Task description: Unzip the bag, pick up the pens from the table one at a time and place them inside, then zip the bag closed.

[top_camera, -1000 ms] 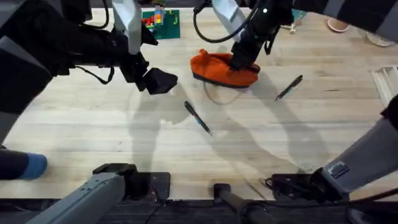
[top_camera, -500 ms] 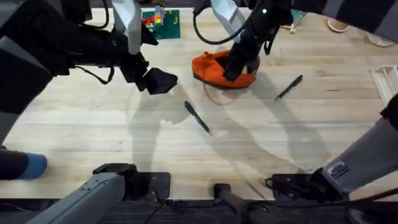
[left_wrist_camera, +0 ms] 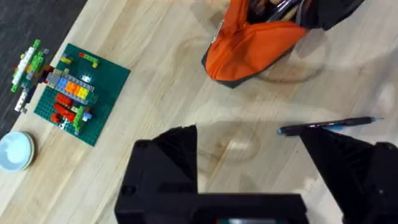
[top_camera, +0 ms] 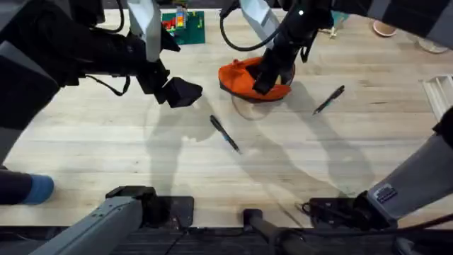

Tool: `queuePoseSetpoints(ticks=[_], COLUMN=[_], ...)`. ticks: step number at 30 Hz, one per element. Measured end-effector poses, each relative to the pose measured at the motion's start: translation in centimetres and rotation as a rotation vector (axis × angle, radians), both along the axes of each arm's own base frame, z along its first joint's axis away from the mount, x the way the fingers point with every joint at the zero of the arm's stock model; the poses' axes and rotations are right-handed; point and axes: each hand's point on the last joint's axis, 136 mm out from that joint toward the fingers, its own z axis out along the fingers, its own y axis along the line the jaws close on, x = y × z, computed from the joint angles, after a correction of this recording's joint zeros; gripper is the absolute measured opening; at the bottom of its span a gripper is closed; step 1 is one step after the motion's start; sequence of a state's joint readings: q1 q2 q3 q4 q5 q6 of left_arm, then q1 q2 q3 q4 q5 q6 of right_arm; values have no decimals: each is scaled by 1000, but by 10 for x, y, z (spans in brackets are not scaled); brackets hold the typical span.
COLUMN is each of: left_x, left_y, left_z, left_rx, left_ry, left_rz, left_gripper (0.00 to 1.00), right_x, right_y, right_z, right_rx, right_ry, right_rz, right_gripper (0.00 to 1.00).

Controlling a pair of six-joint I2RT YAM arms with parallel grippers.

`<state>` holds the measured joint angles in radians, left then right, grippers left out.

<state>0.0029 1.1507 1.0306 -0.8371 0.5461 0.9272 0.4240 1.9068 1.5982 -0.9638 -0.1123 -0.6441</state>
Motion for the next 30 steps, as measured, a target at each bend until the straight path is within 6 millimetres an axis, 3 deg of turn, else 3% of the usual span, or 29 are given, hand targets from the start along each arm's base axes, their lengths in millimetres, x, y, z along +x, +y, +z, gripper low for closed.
queuePoseSetpoints(ticks=[15, 30], left_x=[1, 2], left_y=[0, 0], left_z=[1, 1], left_rx=[0, 0], left_ry=[-4, -11], left_rz=[0, 0], left_gripper=[994, 992], right_x=[-4, 7], right_y=[-1, -3], right_z=[1, 29], right_rx=[-5, 10], right_ry=[17, -17], right_rz=[-5, -152], right_gripper=[996, 996])
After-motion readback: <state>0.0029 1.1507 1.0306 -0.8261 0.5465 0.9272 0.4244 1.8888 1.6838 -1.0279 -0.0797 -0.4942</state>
